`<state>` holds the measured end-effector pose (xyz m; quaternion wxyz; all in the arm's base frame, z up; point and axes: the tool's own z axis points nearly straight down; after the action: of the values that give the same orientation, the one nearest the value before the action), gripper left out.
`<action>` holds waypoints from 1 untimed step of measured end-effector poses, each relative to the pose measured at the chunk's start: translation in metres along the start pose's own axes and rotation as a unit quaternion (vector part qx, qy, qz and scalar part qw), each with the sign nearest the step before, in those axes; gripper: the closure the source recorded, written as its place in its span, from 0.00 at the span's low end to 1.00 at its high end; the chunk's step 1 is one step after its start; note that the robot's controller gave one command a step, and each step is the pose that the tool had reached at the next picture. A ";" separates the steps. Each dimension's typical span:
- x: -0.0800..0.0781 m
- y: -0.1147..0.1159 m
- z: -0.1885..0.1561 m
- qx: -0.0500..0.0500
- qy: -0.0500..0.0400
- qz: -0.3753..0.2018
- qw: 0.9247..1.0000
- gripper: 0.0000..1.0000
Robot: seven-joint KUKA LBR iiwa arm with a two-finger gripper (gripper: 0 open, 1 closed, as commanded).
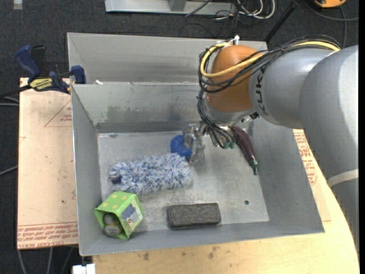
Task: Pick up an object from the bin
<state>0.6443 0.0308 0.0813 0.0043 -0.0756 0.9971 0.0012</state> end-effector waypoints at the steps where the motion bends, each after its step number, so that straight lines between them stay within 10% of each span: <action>1: 0.000 0.000 0.000 0.000 0.000 0.000 1.000 1.00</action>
Offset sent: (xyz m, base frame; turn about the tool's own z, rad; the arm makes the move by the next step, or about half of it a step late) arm -0.0092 0.0012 0.0611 -0.0684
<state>0.6443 0.0308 0.0813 0.0043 -0.0757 0.9971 0.0011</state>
